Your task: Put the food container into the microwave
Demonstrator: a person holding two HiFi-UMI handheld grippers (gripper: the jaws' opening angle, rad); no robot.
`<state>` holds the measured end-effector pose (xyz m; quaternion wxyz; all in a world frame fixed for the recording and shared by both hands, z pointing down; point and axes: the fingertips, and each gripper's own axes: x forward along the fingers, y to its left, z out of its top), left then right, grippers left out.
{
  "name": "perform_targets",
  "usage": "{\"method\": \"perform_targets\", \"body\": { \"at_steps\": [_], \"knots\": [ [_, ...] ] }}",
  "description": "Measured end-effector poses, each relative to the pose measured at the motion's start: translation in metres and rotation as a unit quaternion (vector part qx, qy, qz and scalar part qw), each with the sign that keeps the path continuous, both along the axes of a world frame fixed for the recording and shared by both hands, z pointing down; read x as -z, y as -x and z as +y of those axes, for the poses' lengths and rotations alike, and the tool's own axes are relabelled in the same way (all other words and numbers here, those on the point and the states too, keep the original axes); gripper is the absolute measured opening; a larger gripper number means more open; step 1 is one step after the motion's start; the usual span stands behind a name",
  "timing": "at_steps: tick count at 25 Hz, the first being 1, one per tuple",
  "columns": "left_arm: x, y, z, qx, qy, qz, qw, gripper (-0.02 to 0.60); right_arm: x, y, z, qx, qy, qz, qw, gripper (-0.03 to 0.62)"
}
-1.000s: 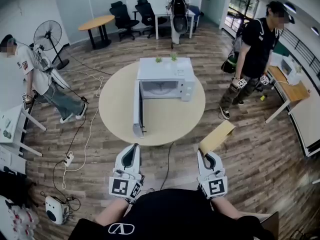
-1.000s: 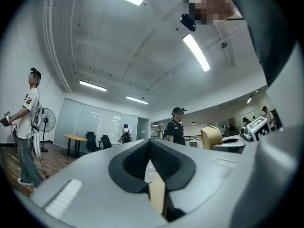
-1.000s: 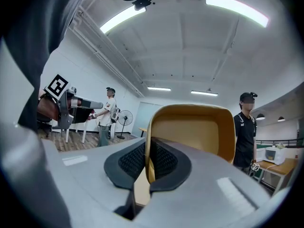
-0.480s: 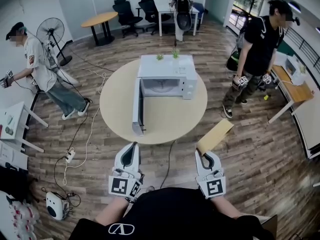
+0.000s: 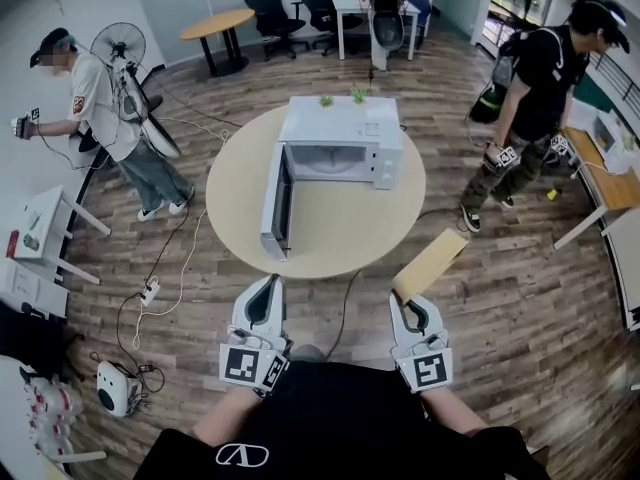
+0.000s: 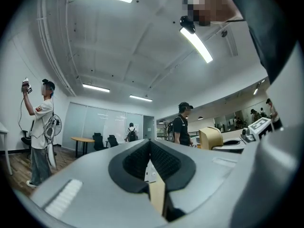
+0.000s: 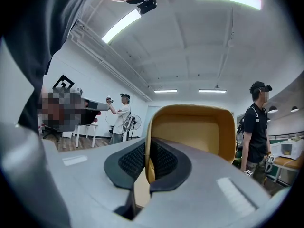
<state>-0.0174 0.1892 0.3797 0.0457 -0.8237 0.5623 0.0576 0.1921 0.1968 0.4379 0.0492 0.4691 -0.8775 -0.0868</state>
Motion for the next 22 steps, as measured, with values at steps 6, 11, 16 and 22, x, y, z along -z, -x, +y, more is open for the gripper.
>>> {"method": "perform_targets", "body": {
  "at_steps": [6, 11, 16, 22],
  "knots": [
    [-0.001, -0.001, -0.029, 0.004, -0.003, -0.009, 0.9999, 0.0, 0.0, 0.001, -0.034, 0.008, 0.0, -0.003, 1.0, 0.012],
    [-0.007, 0.017, -0.082, 0.003, -0.007, 0.005, 1.0, 0.0, -0.002, 0.012, -0.086, 0.002, -0.008, 0.014, 1.0, 0.012],
    [-0.003, 0.035, -0.151, -0.014, -0.013, 0.01, 0.9998, 0.0, 0.002, 0.034, -0.143, -0.011, -0.01, 0.035, 0.999, 0.012],
    [0.007, 0.05, -0.229, -0.041, -0.019, 0.017, 0.9988, 0.0, 0.018, 0.055, -0.211, -0.032, -0.013, 0.049, 0.998, 0.012]
  ]
}}
